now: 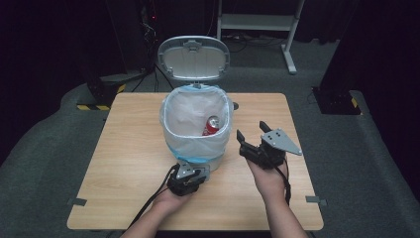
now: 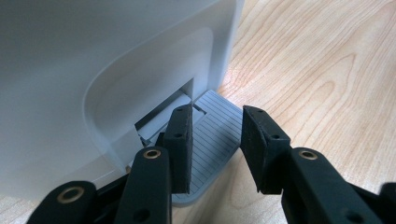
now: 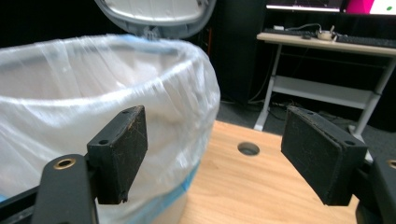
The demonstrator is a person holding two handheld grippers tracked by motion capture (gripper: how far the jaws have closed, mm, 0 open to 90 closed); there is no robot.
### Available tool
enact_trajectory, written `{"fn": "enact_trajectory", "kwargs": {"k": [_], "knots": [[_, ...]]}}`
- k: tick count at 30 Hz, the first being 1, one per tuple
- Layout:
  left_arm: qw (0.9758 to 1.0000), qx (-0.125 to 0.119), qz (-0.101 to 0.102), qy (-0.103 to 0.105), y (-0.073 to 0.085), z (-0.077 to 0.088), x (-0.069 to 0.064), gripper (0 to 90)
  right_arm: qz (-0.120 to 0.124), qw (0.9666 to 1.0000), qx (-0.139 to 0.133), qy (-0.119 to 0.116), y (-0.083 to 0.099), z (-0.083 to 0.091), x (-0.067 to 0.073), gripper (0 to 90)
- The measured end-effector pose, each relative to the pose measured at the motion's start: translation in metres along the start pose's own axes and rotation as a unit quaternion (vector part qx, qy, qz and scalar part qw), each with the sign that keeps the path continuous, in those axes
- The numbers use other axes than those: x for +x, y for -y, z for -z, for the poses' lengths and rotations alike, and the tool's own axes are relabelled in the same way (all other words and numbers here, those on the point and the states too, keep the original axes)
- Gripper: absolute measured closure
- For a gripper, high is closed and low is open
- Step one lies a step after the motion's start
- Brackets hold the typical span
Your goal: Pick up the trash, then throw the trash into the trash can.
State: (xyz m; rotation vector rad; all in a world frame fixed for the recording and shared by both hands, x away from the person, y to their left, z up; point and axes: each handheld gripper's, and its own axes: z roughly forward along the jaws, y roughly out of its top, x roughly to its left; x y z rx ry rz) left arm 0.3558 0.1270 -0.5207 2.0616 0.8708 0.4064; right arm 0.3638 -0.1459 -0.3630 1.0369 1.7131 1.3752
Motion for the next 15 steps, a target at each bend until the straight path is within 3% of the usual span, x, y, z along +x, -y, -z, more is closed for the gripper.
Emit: {"fn": "enact_trajectory", "kwargs": {"k": [8,15], "knots": [[1.0,0.0,-0.003,-0.001,0.0,0.0,-0.001,63.7,0.005,0.9997,0.021,0.014,0.022,0.004,-0.005,22.6],[1.0,0.0,-0.005,-0.001,0.0,0.0,-0.001,63.5,0.002,0.9979,0.059,0.026,0.058,0.004,-0.014,22.4]]}}
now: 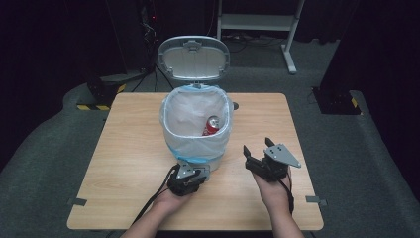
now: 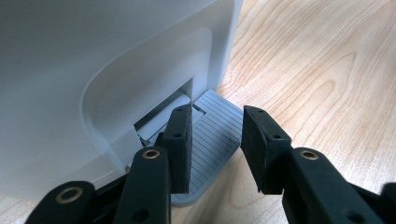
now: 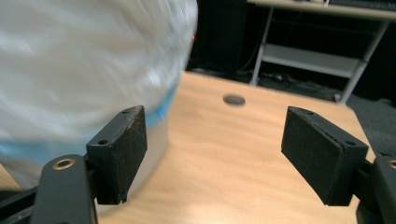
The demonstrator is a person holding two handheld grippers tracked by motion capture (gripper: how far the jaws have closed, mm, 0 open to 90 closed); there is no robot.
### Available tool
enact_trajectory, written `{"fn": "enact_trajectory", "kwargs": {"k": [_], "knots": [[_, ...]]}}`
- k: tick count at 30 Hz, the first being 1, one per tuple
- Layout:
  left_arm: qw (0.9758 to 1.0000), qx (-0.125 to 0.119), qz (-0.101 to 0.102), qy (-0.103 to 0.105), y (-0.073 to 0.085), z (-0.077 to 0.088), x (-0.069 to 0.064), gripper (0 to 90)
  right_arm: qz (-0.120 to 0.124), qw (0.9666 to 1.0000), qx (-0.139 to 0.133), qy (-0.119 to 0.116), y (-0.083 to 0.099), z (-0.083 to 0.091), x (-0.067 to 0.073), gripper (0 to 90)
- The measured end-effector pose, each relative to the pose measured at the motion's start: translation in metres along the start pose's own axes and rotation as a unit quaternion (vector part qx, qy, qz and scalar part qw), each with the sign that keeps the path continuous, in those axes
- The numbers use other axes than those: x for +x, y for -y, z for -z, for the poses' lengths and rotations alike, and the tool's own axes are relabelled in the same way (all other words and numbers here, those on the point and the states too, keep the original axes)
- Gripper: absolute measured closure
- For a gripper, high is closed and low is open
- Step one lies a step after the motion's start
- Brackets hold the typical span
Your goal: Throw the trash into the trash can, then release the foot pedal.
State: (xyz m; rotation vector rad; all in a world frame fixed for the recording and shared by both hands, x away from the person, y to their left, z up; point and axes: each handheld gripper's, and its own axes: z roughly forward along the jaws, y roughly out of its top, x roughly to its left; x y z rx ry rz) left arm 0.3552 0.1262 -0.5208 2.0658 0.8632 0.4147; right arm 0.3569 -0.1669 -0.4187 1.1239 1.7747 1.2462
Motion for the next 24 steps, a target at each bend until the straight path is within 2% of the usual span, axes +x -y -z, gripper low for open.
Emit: {"fn": "enact_trajectory", "kwargs": {"k": [1,2,5,7,8,9,10,11,16,21,24], "knots": [[1.0,0.0,0.001,0.001,0.0,0.0,0.0,63.5,-0.001,1.0,0.007,0.001,0.006,-0.001,-0.002,22.4],[1.0,0.0,0.001,0.001,0.0,0.0,0.0,63.5,-0.001,0.9997,0.025,0.008,0.019,-0.005,-0.007,22.5],[1.0,0.0,0.001,0.001,0.0,0.0,0.0,63.6,-0.004,0.999,0.042,0.014,0.03,-0.008,-0.011,23.0],[1.0,0.0,0.001,0.001,0.0,0.0,0.0,63.6,-0.012,0.9971,0.069,0.029,0.048,-0.012,-0.02,23.7],[1.0,0.0,0.001,0.001,0.0,0.0,0.0,63.6,-0.012,0.9971,0.069,0.029,0.048,-0.012,-0.02,23.7],[1.0,0.0,0.001,0.0,0.0,0.0,0.0,63.6,-0.022,0.996,0.079,0.034,0.058,-0.014,-0.024,23.8],[1.0,0.0,0.001,0.0,0.0,0.0,0.0,63.5,-0.022,0.996,0.079,0.034,0.058,-0.014,-0.024,23.8],[1.0,0.0,0.001,-0.001,0.0,0.0,0.0,63.6,-0.026,0.9948,0.091,0.039,0.068,-0.016,-0.029,23.8],[1.0,-0.001,0.001,-0.001,0.0,0.0,0.0,63.6,-0.033,0.9918,0.115,0.046,0.082,-0.018,-0.038,23.9],[1.0,-0.001,0.002,-0.001,0.0,0.0,0.0,63.6,-0.035,0.9902,0.126,0.049,0.086,-0.018,-0.043,24.0],[1.0,-0.001,-0.004,-0.001,0.0,0.0,-0.002,62.4,-0.038,0.989,0.134,0.05,0.089,-0.02,-0.045,23.9]]}}
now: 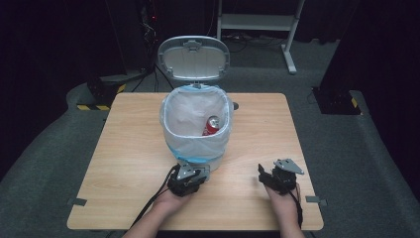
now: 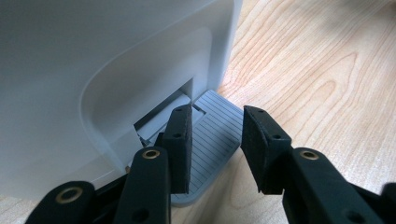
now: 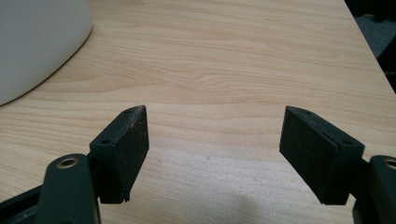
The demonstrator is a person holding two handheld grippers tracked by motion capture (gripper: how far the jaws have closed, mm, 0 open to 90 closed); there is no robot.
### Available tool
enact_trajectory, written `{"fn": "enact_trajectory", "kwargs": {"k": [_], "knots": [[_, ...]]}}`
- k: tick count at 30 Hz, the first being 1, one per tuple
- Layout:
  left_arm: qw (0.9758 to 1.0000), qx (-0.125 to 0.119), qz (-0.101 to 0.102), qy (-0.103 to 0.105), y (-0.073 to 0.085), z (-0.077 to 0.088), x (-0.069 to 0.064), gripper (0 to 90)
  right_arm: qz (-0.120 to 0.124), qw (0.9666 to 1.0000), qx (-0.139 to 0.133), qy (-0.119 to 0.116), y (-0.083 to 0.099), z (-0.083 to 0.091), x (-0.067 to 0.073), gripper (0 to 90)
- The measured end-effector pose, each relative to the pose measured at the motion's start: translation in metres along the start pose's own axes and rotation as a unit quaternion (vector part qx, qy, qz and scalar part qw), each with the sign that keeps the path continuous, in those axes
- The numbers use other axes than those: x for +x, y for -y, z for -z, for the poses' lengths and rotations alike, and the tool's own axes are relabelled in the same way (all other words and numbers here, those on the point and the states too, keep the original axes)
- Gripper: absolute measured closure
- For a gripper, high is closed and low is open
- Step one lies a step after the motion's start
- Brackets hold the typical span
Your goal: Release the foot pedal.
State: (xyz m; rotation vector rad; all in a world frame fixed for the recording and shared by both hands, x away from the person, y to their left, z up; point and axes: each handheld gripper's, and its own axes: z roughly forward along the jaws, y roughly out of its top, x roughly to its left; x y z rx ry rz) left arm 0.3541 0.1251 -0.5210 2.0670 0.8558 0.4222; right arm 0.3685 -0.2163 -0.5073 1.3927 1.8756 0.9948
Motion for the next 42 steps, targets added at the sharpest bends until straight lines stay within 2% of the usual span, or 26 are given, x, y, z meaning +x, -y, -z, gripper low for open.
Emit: {"fn": "enact_trajectory", "kwargs": {"k": [4,6,7,8,10,11,12,16,18,19,20,25,27,29,34,35,37,39,40,41,42], "knots": [[1.0,-0.002,-0.006,0.005,0.001,0.001,0.0,56.9,0.0,1.0,0.007,0.002,0.001,-0.001,-0.001,23.9],[0.9998,-0.004,0.007,0.016,0.002,0.003,0.003,56.3,0.0,0.9999,0.013,0.007,0.002,-0.002,-0.003,23.8],[0.9998,-0.004,0.007,0.016,0.002,0.003,0.003,55.2,0.0,0.9999,0.013,0.007,0.002,-0.002,-0.003,23.8],[0.9995,-0.008,0.017,0.027,0.003,0.004,0.006,55.2,0.0,0.9999,0.013,0.007,0.003,-0.002,-0.003,23.8],[0.9981,-0.02,0.037,0.045,0.005,0.007,0.009,49.6,-0.003,0.9998,0.018,0.011,0.005,-0.003,-0.006,23.9],[0.9981,-0.02,0.037,0.045,0.005,0.007,0.009,48.9,-0.003,0.9998,0.018,0.011,0.005,-0.003,-0.006,23.9],[0.9966,-0.042,0.043,0.057,0.007,0.012,0.011,49.0,-0.003,0.9996,0.026,0.013,0.009,-0.005,-0.007,23.8],[0.9957,-0.049,0.048,0.062,0.011,0.019,0.008,48.3,-0.007,0.9994,0.031,0.013,0.011,-0.006,-0.01,23.8],[0.9958,-0.06,0.034,0.061,0.016,0.027,0.005,47.3,-0.017,0.9994,0.029,0.012,0.012,-0.005,-0.01,23.9],[0.9958,-0.06,0.034,0.061,0.016,0.027,0.005,47.5,-0.017,0.9994,0.029,0.012,0.012,-0.005,-0.01,23.9],[0.9967,-0.06,0.027,0.049,0.017,0.035,0.006,47.5,-0.013,0.9993,0.032,0.013,0.012,-0.006,-0.009,23.9],[0.9977,-0.05,0.023,0.039,0.026,0.044,0.012,46.1,-0.008,0.9991,0.04,0.012,0.011,-0.008,-0.008,24.0],[0.998,-0.042,0.035,0.032,0.034,0.05,0.019,45.5,-0.004,0.9989,0.044,0.012,0.01,-0.01,-0.007,24.5],[0.9972,-0.043,0.051,0.032,0.038,0.055,0.024,44.0,-0.004,0.9987,0.05,0.013,0.01,-0.011,-0.006,24.8],[0.9982,-0.022,0.056,-0.003,0.048,0.068,0.036,40.5,-0.004,0.9982,0.059,0.01,0.009,-0.012,-0.006,25.6],[0.9982,-0.022,0.056,-0.003,0.048,0.068,0.036,39.9,-0.004,0.9982,0.059,0.01,0.009,-0.012,-0.006,25.6],[0.9976,-0.014,0.06,-0.029,0.054,0.075,0.046,38.7,-0.008,0.9976,0.068,0.009,0.009,-0.014,-0.006,25.7],[0.996,0.0,0.065,-0.061,0.059,0.081,0.055,38.1,-0.007,0.9975,0.07,0.008,0.009,-0.015,-0.006,25.8],[0.9951,0.004,0.071,-0.069,0.062,0.084,0.061,37.2,-0.005,0.9974,0.071,0.008,0.009,-0.015,-0.007,25.7],[0.9928,0.014,0.084,-0.084,0.067,0.091,0.073,36.2,-0.005,0.9972,0.075,0.007,0.008,-0.016,-0.007,25.7],[0.9928,0.014,0.084,-0.084,0.067,0.091,0.073,35.3,-0.005,0.9972,0.075,0.007,0.008,-0.016,-0.007,25.7]]}}
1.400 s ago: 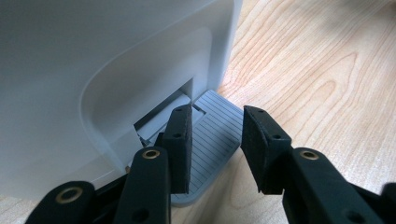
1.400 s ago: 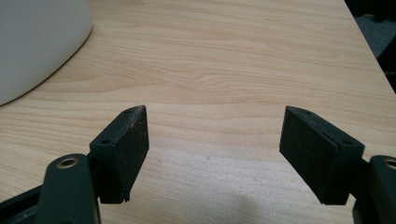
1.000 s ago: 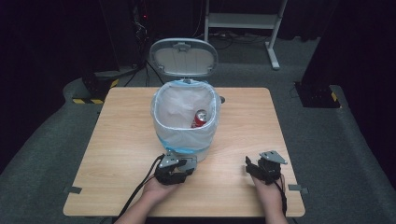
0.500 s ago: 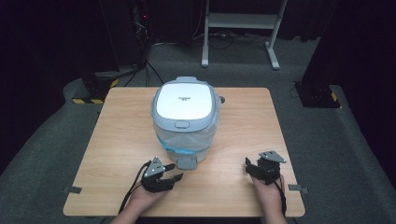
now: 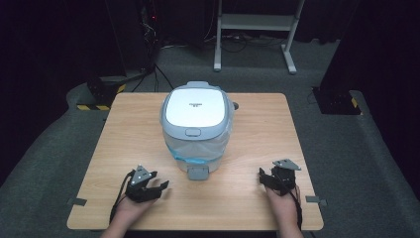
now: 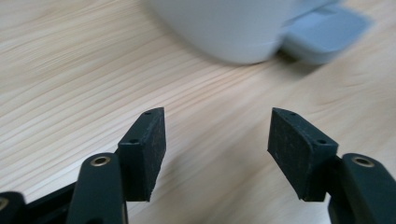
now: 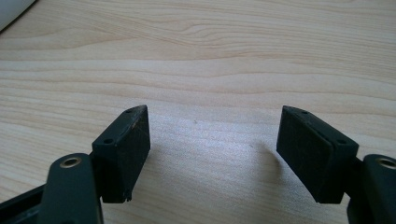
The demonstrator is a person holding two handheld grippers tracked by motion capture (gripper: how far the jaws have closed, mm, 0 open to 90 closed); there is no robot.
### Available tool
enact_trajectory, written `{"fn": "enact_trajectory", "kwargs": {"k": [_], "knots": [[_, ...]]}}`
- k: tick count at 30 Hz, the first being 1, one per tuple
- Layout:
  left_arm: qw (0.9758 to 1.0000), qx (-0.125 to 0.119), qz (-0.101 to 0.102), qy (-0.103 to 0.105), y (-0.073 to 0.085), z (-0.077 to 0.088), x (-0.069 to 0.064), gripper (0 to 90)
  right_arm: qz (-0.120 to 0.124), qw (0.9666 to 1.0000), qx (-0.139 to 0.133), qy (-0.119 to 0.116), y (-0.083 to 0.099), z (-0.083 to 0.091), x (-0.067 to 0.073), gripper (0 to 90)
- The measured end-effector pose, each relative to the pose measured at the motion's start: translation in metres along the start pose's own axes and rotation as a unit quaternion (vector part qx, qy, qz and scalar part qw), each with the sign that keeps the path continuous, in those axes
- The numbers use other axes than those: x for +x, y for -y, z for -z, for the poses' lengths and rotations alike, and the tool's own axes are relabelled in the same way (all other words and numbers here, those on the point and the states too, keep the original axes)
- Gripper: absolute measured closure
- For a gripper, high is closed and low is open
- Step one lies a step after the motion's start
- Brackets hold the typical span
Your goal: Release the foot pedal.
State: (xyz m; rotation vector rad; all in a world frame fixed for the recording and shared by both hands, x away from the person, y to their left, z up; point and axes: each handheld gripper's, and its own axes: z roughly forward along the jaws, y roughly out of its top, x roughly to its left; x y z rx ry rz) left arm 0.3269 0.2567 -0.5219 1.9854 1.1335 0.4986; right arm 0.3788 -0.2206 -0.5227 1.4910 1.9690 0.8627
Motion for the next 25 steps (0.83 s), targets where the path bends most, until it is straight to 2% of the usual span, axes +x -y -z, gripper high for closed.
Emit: {"fn": "enact_trajectory", "kwargs": {"k": [3,5,7,8,9,15,25], "knots": [[0.9994,0.026,-0.001,-0.021,0.004,0.004,0.018,33.4,0.003,1.0,0.005,-0.002,0.0,-0.001,0.001,26.3],[0.9986,0.038,0.006,-0.035,0.007,0.008,0.029,32.2,0.008,0.9999,0.008,-0.002,-0.001,-0.001,0.001,26.8],[0.9976,0.04,0.021,-0.053,0.012,0.013,0.041,31.1,0.009,0.9999,0.011,-0.003,-0.001,-0.002,0.002,27.5],[0.9976,0.04,0.021,-0.053,0.012,0.013,0.041,31.3,0.009,0.9999,0.014,-0.004,-0.001,-0.002,0.002,27.5],[0.9977,0.033,0.033,-0.049,0.014,0.014,0.043,31.0,0.009,0.9999,0.014,-0.003,-0.001,-0.002,0.002,27.6],[0.9973,0.028,0.032,-0.059,0.016,0.014,0.04,29.8,0.0,0.9999,0.016,-0.007,-0.001,-0.003,0.001,26.9],[0.9972,0.025,0.031,-0.063,0.017,0.014,0.039,29.8,0.002,0.9998,0.016,-0.009,-0.002,-0.004,0.002,26.0]]}}
